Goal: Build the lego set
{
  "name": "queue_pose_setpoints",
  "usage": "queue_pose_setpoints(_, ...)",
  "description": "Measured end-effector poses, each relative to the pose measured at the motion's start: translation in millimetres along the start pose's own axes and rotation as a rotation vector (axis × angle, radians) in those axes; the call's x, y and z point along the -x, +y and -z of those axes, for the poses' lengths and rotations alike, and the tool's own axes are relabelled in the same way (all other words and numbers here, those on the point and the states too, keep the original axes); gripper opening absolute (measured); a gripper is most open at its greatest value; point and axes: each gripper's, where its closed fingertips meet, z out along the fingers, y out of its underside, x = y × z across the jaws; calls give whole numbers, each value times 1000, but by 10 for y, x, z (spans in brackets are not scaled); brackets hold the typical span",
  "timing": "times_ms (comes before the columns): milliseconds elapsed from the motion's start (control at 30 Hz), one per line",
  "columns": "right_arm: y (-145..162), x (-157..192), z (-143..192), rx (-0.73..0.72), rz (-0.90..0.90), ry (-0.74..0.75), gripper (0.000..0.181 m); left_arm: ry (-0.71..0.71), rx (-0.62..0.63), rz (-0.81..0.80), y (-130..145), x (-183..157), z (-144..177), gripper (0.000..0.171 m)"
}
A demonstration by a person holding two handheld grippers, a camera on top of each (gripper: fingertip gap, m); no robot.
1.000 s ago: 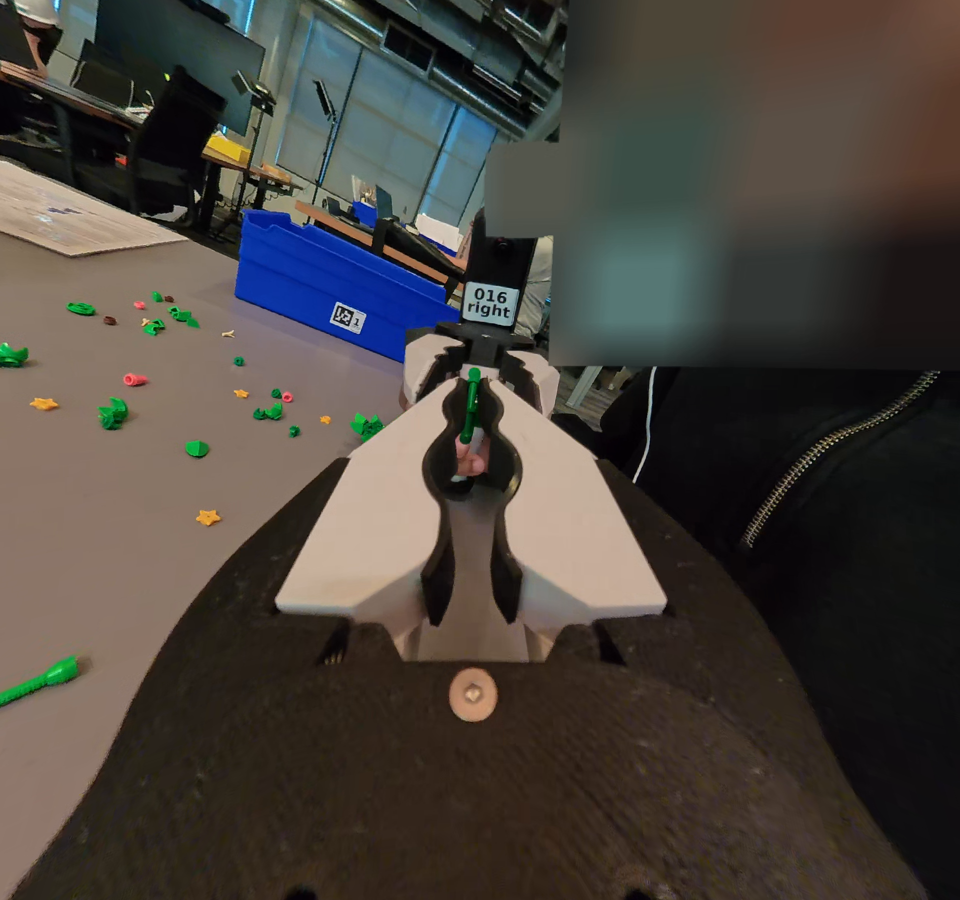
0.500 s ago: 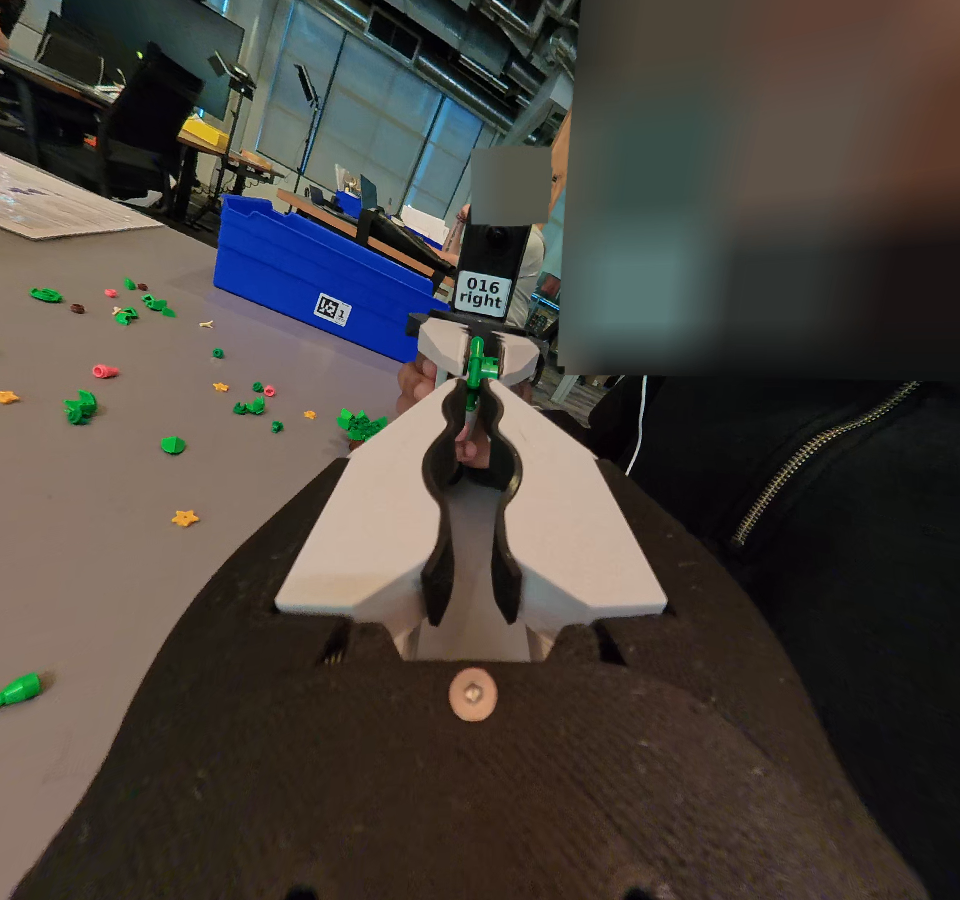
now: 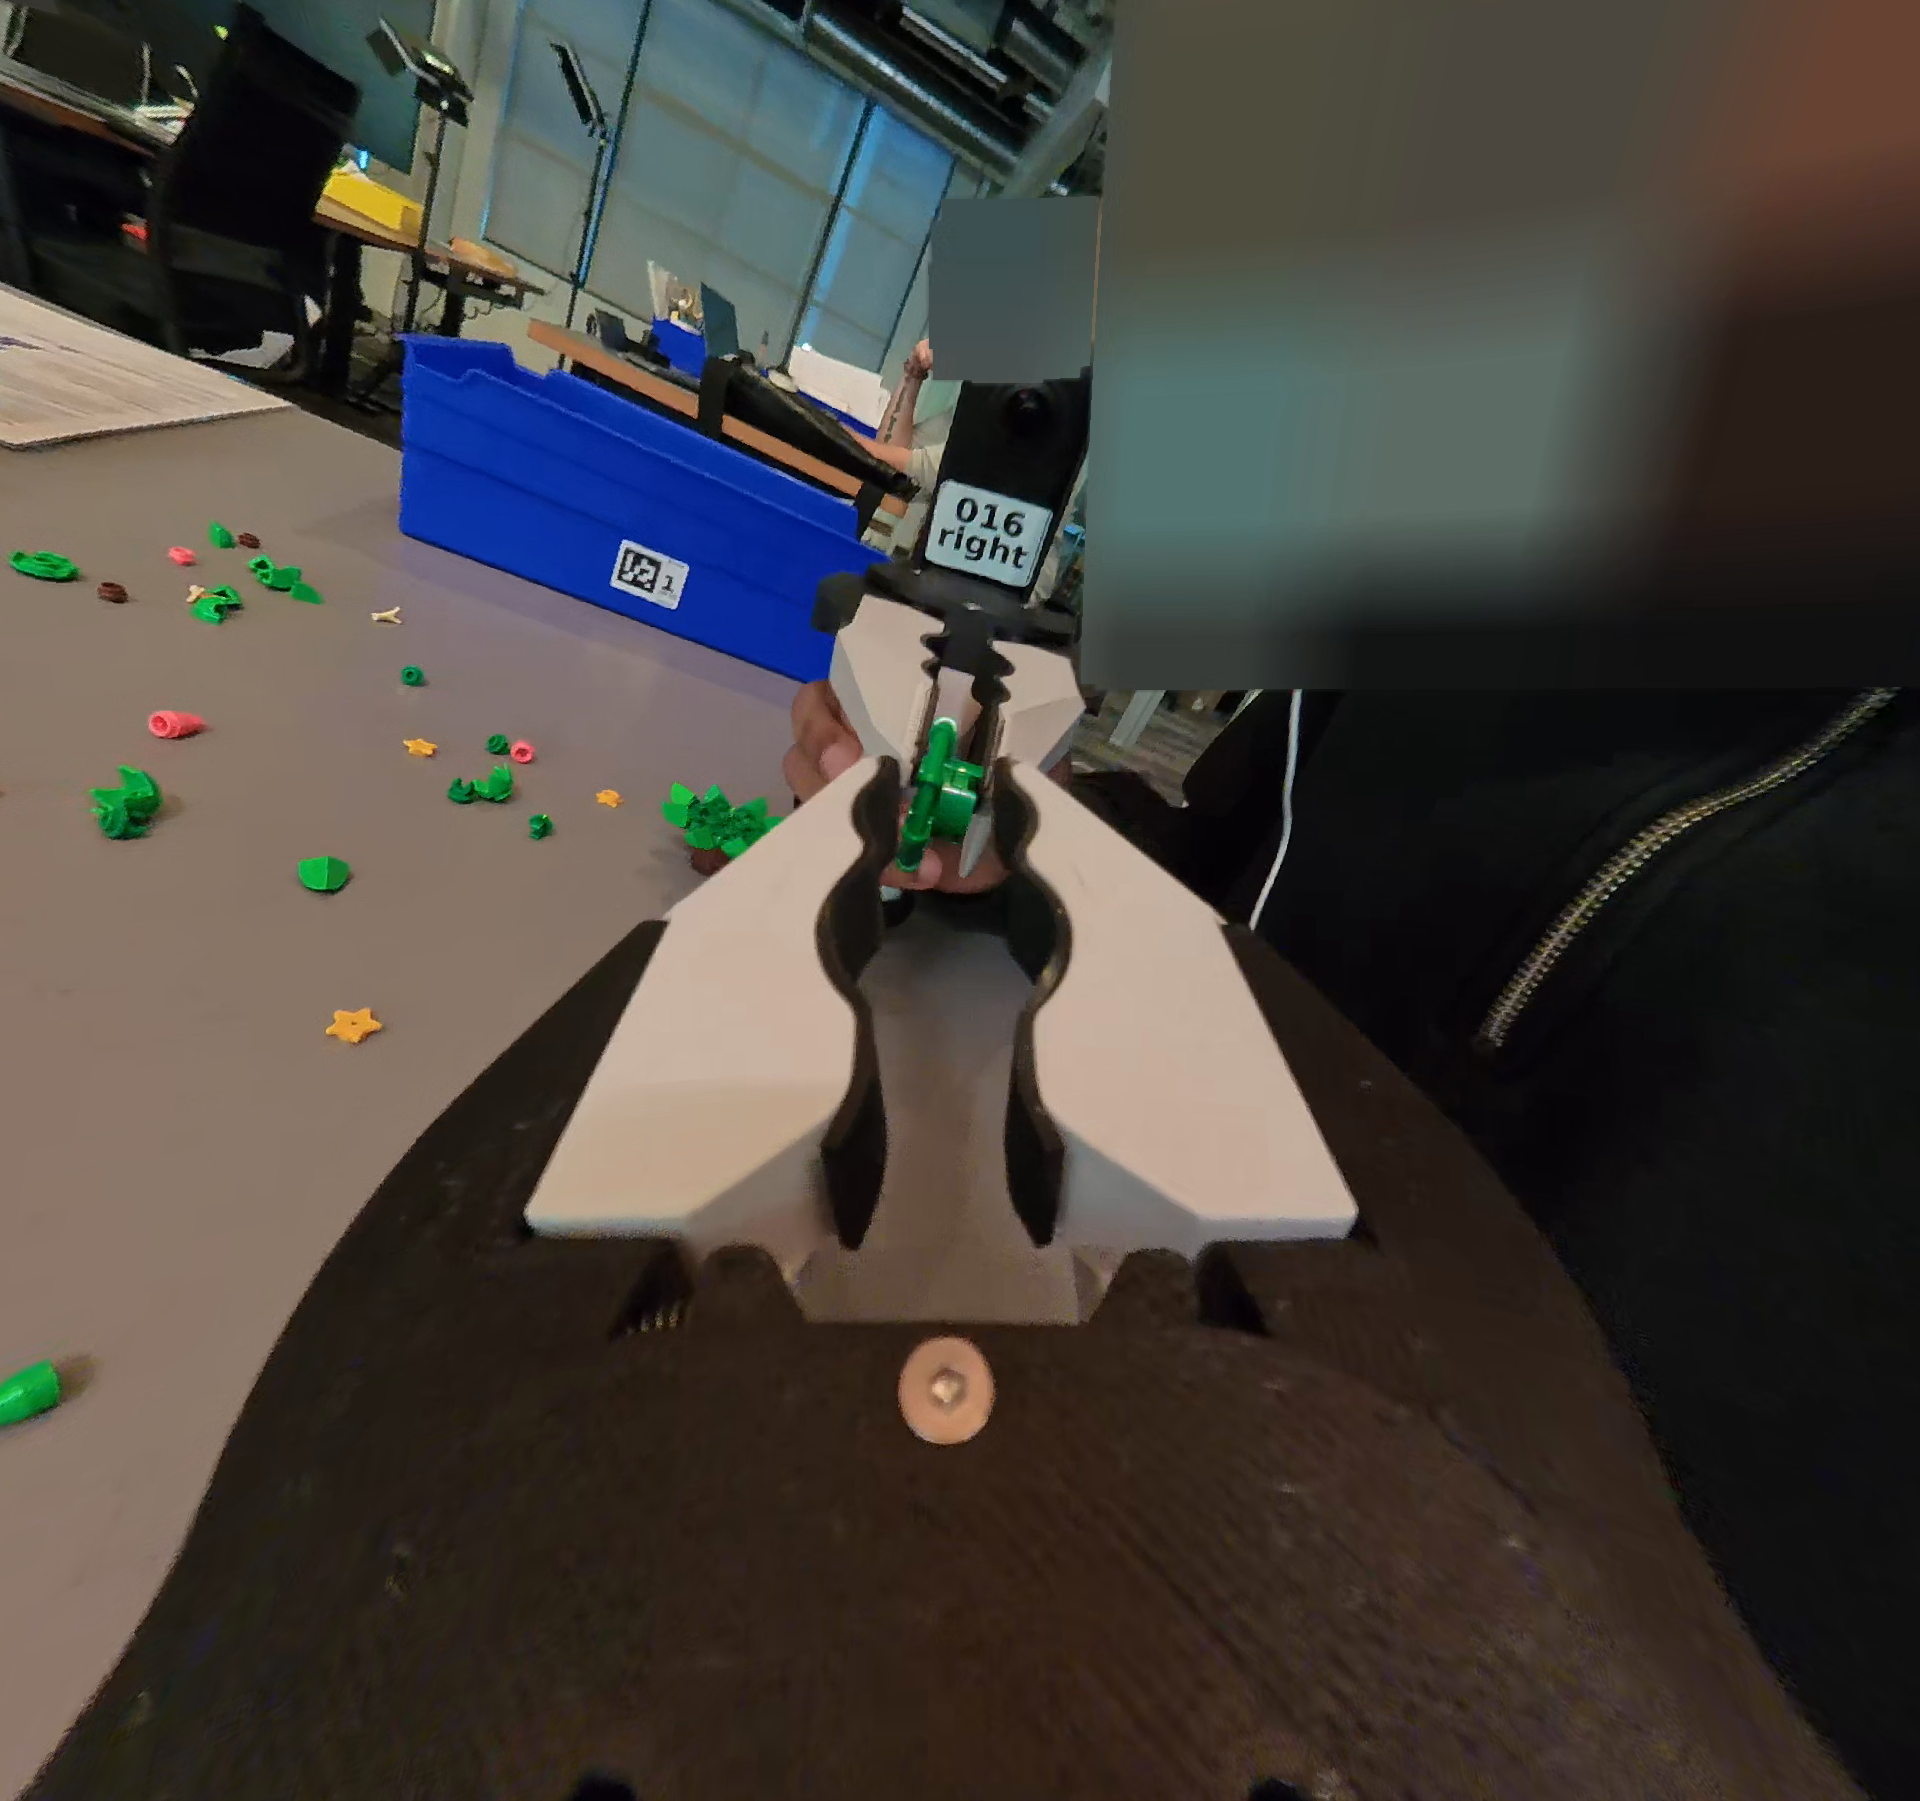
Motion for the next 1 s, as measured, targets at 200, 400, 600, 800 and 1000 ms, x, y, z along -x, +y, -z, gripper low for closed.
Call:
queue_pose_setpoints(200, -14, 28, 16, -5, -26, -26, 9, -6, 13, -40, 9, -29, -19, 8)
queue_pose_setpoints(400, -31, 36, 32, 14, -62, -29, 8, 1, 11, -24, 7, -50, -34, 8)
queue_pose_setpoints(600, -18, 29, 32, 31, -72, -25, 8, -7, 22, -16, 19, -42, -36, 9)
queue_pose_setpoints(800, -80, -4, -1, -56, -81, -21, 9, -17, -11, -29, -40, -21, -7, 8)
queue_pose_setpoints(1000, -88, 3, 3, -75, -138, -56, 25, -8, -63, -32, -112, -45, 2, 7)
